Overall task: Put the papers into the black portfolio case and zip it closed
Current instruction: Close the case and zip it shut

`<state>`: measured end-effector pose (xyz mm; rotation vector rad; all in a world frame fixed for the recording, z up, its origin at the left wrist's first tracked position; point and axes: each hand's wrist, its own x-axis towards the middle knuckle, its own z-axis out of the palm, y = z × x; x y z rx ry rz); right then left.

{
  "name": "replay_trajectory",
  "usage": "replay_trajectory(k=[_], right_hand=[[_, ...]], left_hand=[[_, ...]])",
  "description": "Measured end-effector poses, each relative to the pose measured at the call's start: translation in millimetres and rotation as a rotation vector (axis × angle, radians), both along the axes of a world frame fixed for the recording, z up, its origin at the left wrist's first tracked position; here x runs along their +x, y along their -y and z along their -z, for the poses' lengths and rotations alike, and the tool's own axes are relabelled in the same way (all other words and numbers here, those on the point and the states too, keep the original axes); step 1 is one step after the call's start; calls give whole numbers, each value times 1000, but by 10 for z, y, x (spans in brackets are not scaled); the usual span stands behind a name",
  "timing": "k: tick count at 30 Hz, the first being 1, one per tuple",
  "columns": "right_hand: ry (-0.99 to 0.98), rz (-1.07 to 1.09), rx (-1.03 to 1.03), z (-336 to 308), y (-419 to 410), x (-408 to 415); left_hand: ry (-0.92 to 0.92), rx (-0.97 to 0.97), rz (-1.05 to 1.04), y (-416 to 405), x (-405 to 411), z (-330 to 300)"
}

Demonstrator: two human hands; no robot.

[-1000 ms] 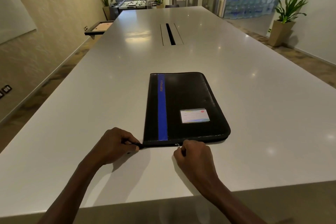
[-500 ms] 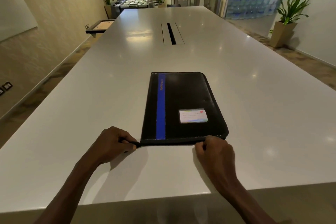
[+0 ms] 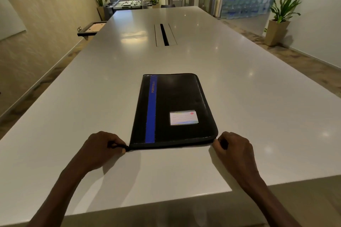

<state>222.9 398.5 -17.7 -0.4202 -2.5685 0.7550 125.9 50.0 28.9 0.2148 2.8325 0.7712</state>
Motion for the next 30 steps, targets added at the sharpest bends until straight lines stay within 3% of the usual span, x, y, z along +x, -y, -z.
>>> replay_trajectory(k=[3,7,12,18,22,27,30], right_hand=[[-39,-44,-87,9,-97,5],[-43,-101,-167,40,-177,-41],[-49,-138,-323,59,-228,-55],[-43,-171,-350,75,-280,-74],[-57,-165,-304,93,-304,-110],[-90,-108,-226,91,-396,-227],[-76,-79,-223,66,-459,-365]], left_hand=[[-75,-37,-14,-74,2,-35],[-269,119,2,-462,33,-141],[-398,266,236,-1297,227,-93],[-538,45,406,-2077,383,193],[-652,-69,416,-2122,339,196],[-732,-200,572,-2114,341,230],[-753,-182,587,-2126,331,238]])
